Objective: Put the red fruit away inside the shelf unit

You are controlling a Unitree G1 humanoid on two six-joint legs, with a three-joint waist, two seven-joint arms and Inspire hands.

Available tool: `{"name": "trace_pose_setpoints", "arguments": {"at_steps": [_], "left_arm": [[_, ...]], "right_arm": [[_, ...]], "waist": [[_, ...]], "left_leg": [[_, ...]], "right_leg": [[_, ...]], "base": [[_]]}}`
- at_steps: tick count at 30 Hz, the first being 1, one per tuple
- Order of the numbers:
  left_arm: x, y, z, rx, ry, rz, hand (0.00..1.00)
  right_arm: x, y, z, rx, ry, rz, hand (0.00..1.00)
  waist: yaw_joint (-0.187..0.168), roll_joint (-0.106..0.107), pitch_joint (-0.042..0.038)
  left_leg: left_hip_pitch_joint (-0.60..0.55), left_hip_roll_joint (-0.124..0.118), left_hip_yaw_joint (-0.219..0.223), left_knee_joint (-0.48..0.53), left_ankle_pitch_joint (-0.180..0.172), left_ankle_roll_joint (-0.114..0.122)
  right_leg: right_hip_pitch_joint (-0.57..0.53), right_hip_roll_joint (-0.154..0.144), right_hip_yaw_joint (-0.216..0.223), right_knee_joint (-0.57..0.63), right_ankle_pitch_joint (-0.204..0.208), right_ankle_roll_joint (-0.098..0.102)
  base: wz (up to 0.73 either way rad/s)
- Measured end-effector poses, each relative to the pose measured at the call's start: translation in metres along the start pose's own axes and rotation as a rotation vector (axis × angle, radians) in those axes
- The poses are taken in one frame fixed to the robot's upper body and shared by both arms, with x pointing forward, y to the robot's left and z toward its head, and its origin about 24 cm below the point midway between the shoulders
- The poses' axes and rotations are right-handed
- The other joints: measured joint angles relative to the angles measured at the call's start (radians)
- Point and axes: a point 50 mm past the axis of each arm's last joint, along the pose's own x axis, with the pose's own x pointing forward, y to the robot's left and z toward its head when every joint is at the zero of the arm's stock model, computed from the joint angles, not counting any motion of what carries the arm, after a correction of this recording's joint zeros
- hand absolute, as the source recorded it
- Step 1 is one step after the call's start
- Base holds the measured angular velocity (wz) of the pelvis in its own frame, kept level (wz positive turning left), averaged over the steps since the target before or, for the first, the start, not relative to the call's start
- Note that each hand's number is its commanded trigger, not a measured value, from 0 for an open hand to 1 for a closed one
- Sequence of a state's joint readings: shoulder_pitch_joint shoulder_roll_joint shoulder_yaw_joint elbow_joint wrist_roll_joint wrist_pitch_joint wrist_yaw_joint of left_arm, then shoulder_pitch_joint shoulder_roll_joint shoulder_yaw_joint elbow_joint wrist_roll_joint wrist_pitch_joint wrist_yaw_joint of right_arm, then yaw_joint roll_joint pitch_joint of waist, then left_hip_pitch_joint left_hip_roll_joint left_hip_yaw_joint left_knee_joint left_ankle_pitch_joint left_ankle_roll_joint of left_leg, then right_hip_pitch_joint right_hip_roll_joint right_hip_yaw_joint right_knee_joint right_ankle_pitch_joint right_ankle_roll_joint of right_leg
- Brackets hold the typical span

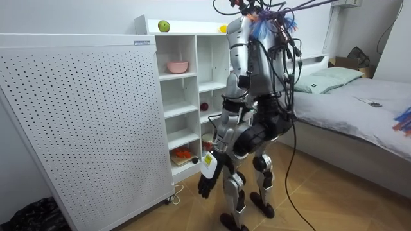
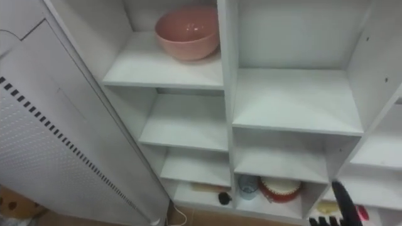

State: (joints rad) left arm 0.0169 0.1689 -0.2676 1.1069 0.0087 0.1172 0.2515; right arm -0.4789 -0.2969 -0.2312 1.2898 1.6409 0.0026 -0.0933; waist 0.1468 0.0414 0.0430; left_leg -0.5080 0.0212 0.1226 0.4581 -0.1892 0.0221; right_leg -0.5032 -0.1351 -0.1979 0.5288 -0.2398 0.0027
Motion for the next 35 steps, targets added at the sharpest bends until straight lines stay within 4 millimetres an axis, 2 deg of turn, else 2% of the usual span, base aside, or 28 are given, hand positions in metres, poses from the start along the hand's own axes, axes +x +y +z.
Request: {"name": "trace_pose_setpoints", "arguments": {"at_steps": [2,3,4,5,6,8,11,15,19,21,29,35], "left_arm": [[-0.001,0.002,-0.01,0.005,0.03,0.005,0.0],[-0.001,0.002,-0.012,0.002,0.033,0.008,0.0],[0.0,0.004,-0.013,-0.009,0.039,0.017,0.0],[0.0,0.006,-0.014,-0.012,0.042,0.026,0.0],[0.0,0.007,-0.015,-0.012,0.044,0.031,0.0],[-0.002,0.009,-0.025,-0.024,0.066,0.047,0.0],[-0.004,0.009,-0.035,-0.015,0.09,0.068,0.0],[-0.005,0.007,-0.037,-0.058,0.1,0.078,0.0],[-0.007,0.008,-0.046,-0.096,0.134,0.09,0.0],[-0.009,0.01,-0.054,-0.115,0.156,0.103,0.0],[-0.01,0.012,-0.062,-0.067,0.173,0.098,0.0],[-0.014,0.009,-0.074,-0.057,0.226,0.074,0.0]], "right_arm": [[-0.004,-0.048,-0.012,-0.045,0.037,-0.11,0.0],[-0.005,-0.06,-0.013,-0.056,0.044,-0.142,0.0],[-0.011,-0.088,-0.015,-0.099,0.056,-0.214,0.0],[-0.018,-0.115,-0.016,-0.17,0.075,-0.287,0.0],[-0.022,-0.128,-0.017,-0.2,0.088,-0.321,0.0],[-0.043,-0.178,-0.016,-0.306,0.145,-0.456,0.0],[-0.066,-0.218,-0.009,-0.504,0.22,-0.574,0.0],[-0.073,-0.228,-0.009,-0.75,0.32,-0.587,0.0],[-0.077,-0.234,-0.011,-0.805,0.379,-0.584,0.0],[-0.078,-0.237,-0.009,-0.885,0.403,-0.567,0.0],[-0.082,-0.242,-0.004,-1.241,0.501,-0.524,0.0],[-0.082,-0.242,-0.004,-1.332,0.532,-0.483,0.0]], "waist": [[-0.031,-0.004,-0.0032],[-0.036,-0.005,-0.0042],[-0.044,-0.01,-0.007],[-0.058,-0.015,-0.0115],[-0.062,-0.016,-0.0146],[-0.09,-0.026,-0.0252],[-0.103,-0.043,-0.0383],[-0.128,-0.064,-0.0418],[-0.142,-0.075,-0.039],[-0.144,-0.079,-0.0419],[-0.143,-0.074,-0.042],[-0.143,-0.075,-0.0396]], "left_leg": [[0.058,0.003,-0.002,-0.032,-0.001,-0.003],[0.072,0.004,-0.005,-0.036,-0.001,-0.004],[0.1,0.003,-0.011,-0.053,-0.002,-0.005],[0.13,0.002,-0.018,-0.073,-0.002,-0.007],[0.145,0.001,-0.023,-0.082,-0.002,-0.007],[0.226,0.001,-0.032,-0.121,-0.003,-0.011],[0.313,-0.003,-0.037,-0.167,-0.004,-0.014],[0.41,-0.001,-0.027,-0.225,0.0,-0.021],[0.495,-0.001,-0.021,-0.262,-0.003,-0.029],[0.53,0.0,-0.02,-0.278,-0.006,-0.032],[0.566,0.001,-0.012,-0.291,-0.006,-0.033],[0.59,0.006,-0.007,-0.295,-0.01,-0.037]], "right_leg": [[0.067,0.01,-0.009,-0.051,0.006,0.005],[0.086,0.016,-0.008,-0.066,0.01,0.007],[0.119,0.019,-0.013,-0.087,0.011,0.009],[0.157,0.021,-0.023,-0.11,0.012,0.011],[0.178,0.024,-0.027,-0.125,0.013,0.013],[0.277,0.036,-0.038,-0.192,0.023,0.02],[0.369,0.04,-0.049,-0.248,0.028,0.025],[0.463,0.053,-0.043,-0.313,0.043,0.026],[0.543,0.061,-0.039,-0.355,0.043,0.027],[0.576,0.066,-0.037,-0.378,0.043,0.028],[0.598,0.068,-0.02,-0.376,0.045,0.028],[0.622,0.076,0.002,-0.376,0.047,0.026]], "base": [[0.0],[0.05],[0.13],[0.17],[0.15],[0.13],[0.06],[-0.11],[-0.04],[-0.04],[-0.05],[-0.07]]}}
